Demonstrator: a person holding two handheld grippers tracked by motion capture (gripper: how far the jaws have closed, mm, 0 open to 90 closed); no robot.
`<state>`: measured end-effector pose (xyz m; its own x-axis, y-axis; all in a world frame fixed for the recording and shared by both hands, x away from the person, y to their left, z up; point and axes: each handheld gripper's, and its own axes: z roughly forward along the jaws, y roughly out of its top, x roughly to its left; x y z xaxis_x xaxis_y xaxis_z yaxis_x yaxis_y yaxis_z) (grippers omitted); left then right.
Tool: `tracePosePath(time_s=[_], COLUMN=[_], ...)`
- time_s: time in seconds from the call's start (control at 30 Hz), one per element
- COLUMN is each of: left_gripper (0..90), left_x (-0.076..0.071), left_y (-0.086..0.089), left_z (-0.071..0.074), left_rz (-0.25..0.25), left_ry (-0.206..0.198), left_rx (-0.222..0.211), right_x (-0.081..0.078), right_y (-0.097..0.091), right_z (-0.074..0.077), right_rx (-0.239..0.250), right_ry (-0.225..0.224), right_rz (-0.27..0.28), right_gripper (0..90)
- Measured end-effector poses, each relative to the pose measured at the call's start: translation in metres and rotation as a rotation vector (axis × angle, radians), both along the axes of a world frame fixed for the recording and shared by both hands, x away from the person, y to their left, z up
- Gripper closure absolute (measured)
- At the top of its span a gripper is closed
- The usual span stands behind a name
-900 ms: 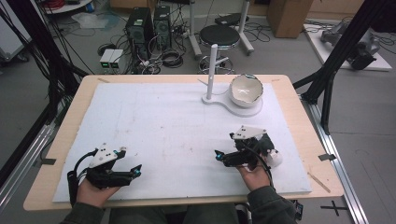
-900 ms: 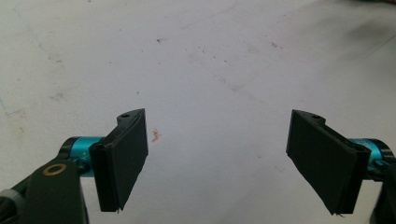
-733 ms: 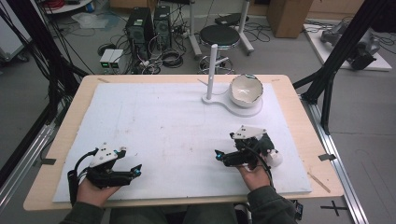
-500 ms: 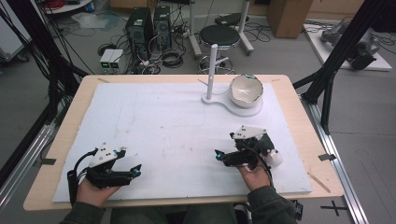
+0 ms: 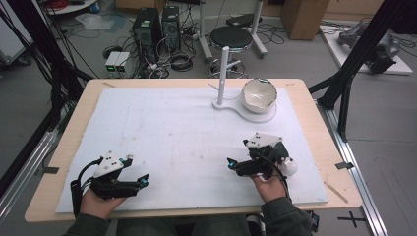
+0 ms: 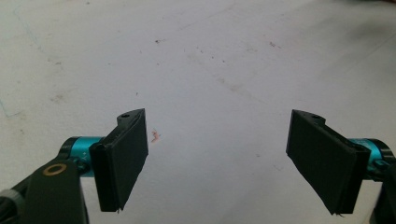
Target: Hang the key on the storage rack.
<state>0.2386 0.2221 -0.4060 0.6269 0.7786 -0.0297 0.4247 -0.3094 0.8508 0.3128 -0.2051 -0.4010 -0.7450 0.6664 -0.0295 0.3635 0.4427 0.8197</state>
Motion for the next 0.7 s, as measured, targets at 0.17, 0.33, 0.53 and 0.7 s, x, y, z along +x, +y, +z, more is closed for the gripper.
tracePosePath(time_s=[0.17,0.33,0.53,0.7], left_gripper=[21.1,21.1,21.1,21.1], left_x=[0.0,0.0,0.0,0.0], left_y=[0.0,0.001,0.002,0.002], left_z=[0.0,0.0,0.0,0.0], left_rz=[0.001,0.006,0.006,0.006], left_ry=[-0.001,-0.002,-0.001,-0.005], left_rx=[0.003,0.002,-0.002,0.004], right_x=[-0.003,-0.003,-0.004,-0.005], right_y=[-0.003,-0.008,-0.012,-0.019], right_z=[0.005,0.008,0.011,0.014], right_rx=[-0.008,0.001,0.004,0.003], right_ry=[-0.016,-0.019,-0.026,-0.034], right_rz=[-0.004,-0.007,-0.02,-0.03], right_gripper=[11.8,11.8,11.8,11.9])
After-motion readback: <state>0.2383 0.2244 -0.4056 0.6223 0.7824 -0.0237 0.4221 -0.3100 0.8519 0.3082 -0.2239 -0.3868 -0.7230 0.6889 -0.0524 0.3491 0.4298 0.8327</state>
